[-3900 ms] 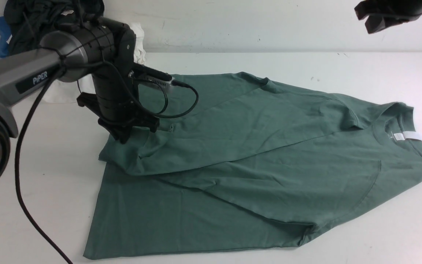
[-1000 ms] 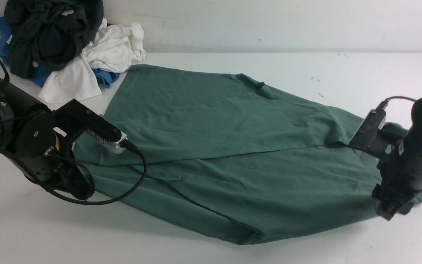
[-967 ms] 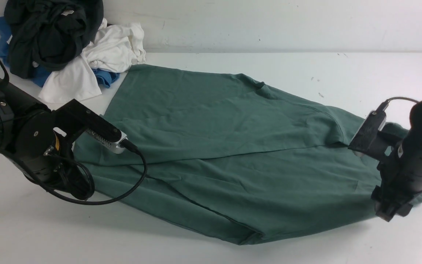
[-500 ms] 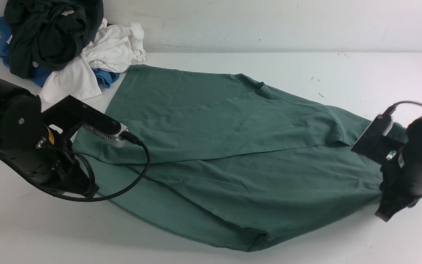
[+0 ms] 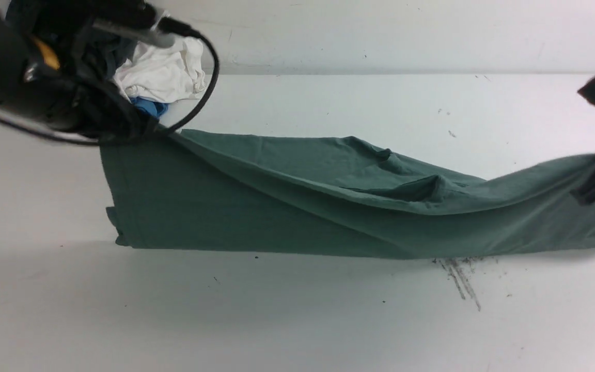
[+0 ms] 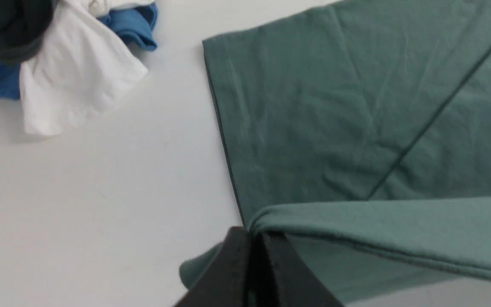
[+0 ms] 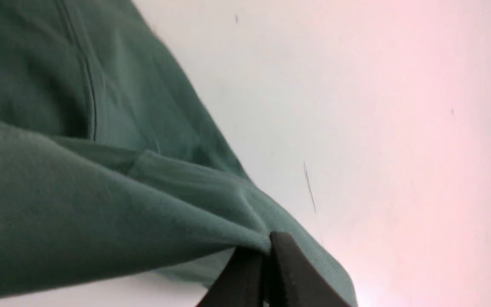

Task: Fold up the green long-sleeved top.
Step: Use both arms to drag the lower edge of the fabric forward and fold it over the upper edge

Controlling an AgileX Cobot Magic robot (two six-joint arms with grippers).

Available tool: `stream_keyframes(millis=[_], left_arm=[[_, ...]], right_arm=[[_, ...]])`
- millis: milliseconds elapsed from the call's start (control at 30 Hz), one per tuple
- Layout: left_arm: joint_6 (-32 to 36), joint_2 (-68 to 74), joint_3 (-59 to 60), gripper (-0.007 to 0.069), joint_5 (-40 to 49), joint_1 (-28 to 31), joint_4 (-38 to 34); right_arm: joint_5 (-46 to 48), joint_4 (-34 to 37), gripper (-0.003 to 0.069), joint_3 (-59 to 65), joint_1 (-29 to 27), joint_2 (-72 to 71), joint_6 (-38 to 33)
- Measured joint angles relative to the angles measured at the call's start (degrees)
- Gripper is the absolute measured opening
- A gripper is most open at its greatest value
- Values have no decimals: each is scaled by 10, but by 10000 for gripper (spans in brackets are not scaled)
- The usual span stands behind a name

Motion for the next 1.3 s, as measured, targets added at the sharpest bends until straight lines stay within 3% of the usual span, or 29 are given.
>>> stream_keyframes(millis=[167,467,533,667,967,1100,1233,1300], left_arm=[[-2,165,-148,1,24,1,32],[-2,488,-490,1,213,26,46],[-2,559,-601,1,274,31,41],[-2,615,-711,1,291,33,24],[-13,616,-773,1,276,34,9],[-49,622,-774,1,226,38,2],[-135,653,-775,4,160,56,1],[-160,668,-775,39,138,62,-1]], right_arm=[[-3,4,-1,-70,-1,99,-16],[59,55,-1,-204,-23,253,-22],[67,83,-1,-232,-33,272,-23],[79,141,-1,-265,-51,285,-28],[100,228,-1,-292,-64,295,-73],[100,274,-1,-307,-70,301,-73],[102,351,-1,-341,-98,344,-37],[102,379,1,-359,-105,371,-16]])
